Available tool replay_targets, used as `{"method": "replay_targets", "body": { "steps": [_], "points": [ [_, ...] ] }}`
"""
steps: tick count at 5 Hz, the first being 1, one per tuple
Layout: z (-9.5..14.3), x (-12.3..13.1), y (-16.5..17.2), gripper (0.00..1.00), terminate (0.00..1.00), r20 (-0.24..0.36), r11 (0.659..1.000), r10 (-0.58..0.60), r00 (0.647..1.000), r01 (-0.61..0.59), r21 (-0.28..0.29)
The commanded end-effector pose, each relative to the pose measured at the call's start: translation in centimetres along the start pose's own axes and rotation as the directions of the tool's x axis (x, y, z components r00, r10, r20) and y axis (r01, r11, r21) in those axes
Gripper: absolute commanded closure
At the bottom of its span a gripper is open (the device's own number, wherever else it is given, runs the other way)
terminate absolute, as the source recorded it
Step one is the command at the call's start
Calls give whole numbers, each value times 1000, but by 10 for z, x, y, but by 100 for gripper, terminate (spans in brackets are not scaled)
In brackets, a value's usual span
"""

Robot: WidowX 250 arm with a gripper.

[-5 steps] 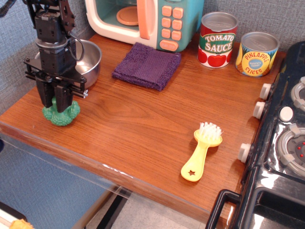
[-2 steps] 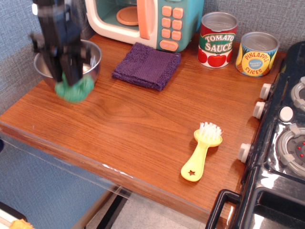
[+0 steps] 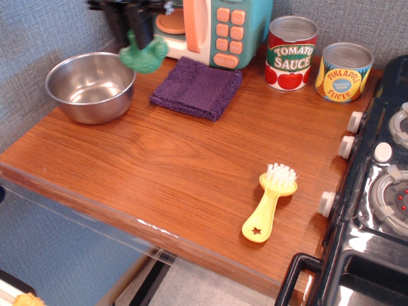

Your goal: Place the green pepper on top of the purple rag.

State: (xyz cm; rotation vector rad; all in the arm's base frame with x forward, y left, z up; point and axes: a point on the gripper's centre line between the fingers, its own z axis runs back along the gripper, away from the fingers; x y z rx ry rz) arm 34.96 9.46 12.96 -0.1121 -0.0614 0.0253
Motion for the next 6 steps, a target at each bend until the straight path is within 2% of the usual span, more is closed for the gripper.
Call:
{"method": "replay_targets", "body": {
  "steps": [1, 2, 3, 4, 5, 6],
  "points": [
    [-16, 41, -16, 100, 0, 8, 999, -28, 1000, 27, 44],
    [-34, 45, -19, 100, 0, -19, 997, -33, 999, 34, 69],
    [-51, 53, -15, 100, 0, -4, 994, -27, 1000, 28, 109],
    [-57, 65, -6, 100, 0, 1, 991, -15, 1000, 15, 133],
    [-56, 69, -2, 100, 0, 7, 991, -2, 1000, 1, 131],
    [-56, 66, -6, 0, 0, -15, 992, -13, 1000, 15, 127]
  ]
}}
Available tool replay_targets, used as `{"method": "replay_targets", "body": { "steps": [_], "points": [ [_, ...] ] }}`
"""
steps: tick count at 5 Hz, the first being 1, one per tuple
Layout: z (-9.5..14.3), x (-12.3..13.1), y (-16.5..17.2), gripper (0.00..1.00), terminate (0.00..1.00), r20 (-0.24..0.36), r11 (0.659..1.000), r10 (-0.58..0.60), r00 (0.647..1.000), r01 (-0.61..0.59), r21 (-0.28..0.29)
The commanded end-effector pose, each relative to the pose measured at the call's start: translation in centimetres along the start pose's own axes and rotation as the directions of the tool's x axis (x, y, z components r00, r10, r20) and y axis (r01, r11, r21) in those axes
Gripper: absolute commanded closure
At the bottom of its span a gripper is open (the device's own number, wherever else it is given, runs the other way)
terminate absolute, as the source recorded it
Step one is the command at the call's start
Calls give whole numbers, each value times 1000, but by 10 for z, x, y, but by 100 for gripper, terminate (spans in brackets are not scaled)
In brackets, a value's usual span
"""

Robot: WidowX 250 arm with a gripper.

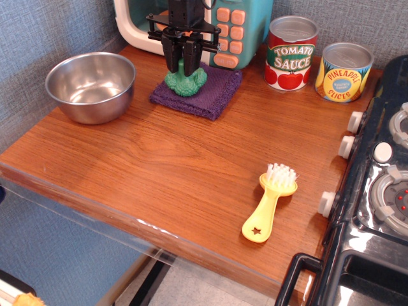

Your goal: Place the green pepper on top of the purple rag.

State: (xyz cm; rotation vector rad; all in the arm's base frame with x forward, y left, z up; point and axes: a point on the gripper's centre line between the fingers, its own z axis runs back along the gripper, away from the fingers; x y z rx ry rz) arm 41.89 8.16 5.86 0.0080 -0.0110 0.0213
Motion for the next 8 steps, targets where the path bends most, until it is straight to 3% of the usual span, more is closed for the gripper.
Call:
{"method": "replay_targets", "body": {
  "steps": [1, 2, 3, 4, 6, 8],
  "points": [
    [36, 0, -2, 0, 0, 64, 1000, -24, 998, 24, -2],
    [73, -5, -10, 0, 0, 137, 998, -54, 989, 57, -17],
    [110, -31, -20, 0, 0, 179, 995, -92, 980, 96, -13],
    [111, -69, -24, 0, 0, 161, 993, -114, 980, 117, -5],
    [79, -125, -20, 0, 0, 141, 995, -97, 985, 94, 29],
    [75, -131, -19, 0, 0, 139, 991, -126, 982, 119, 56]
  ]
}}
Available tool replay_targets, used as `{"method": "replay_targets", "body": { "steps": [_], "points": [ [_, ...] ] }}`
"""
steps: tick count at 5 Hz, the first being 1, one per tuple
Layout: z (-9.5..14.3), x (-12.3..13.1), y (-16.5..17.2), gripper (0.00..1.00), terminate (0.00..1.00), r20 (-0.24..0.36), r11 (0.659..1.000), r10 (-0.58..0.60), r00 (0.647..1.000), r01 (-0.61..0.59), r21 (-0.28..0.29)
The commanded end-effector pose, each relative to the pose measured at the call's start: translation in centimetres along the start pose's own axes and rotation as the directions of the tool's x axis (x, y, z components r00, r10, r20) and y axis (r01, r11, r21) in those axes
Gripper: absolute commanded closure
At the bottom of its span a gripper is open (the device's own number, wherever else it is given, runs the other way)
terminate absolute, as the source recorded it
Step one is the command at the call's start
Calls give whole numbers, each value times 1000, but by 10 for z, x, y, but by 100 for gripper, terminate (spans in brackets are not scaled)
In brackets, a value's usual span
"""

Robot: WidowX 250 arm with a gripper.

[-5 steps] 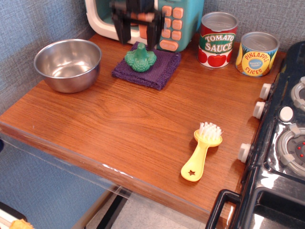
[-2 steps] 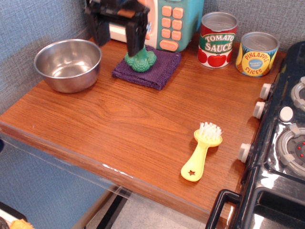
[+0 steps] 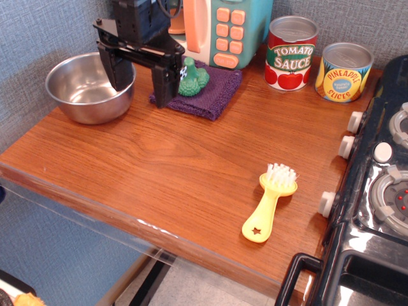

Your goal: Place the green pepper on top of the purple rag.

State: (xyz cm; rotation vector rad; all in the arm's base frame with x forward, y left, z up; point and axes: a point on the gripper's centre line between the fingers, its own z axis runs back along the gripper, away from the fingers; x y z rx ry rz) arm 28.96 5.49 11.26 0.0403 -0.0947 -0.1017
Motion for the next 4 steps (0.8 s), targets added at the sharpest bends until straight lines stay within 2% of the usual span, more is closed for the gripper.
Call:
{"method": "replay_targets", "body": {
  "steps": [1, 4],
  "points": [
    [19, -1, 5, 0, 0, 57, 1000, -1, 998, 0, 20],
    [19, -1, 5, 0, 0, 57, 1000, -1, 998, 0, 20]
  ]
}}
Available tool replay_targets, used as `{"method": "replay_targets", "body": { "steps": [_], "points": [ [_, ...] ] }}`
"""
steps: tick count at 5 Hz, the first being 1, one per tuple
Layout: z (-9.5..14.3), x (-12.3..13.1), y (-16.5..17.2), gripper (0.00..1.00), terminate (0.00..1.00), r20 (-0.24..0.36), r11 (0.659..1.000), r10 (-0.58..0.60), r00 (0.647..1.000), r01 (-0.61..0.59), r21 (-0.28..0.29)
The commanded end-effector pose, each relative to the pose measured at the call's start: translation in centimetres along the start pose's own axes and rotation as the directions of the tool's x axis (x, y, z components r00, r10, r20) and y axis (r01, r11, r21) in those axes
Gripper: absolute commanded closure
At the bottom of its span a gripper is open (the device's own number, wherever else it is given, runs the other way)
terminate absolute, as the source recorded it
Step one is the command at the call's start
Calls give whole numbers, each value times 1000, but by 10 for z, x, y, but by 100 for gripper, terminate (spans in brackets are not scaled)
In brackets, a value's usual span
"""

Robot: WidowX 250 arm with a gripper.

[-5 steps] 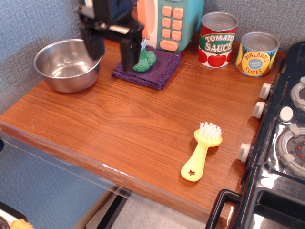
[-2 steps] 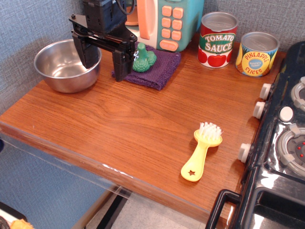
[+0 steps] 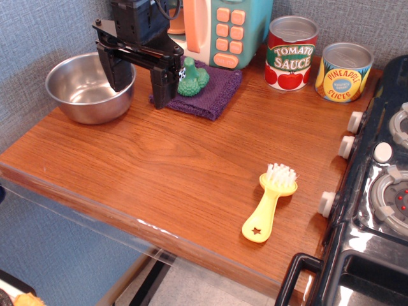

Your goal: Place the green pepper on top of the purple rag.

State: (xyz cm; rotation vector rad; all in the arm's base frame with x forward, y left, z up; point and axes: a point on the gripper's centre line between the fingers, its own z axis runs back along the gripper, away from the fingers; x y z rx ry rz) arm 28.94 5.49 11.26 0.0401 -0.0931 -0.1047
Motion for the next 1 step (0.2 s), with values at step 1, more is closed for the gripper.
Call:
{"method": "replay_targets", "body": {
  "steps": [1],
  "points": [
    [19, -1, 5, 0, 100, 58, 1000, 2, 998, -3, 21]
  ]
}}
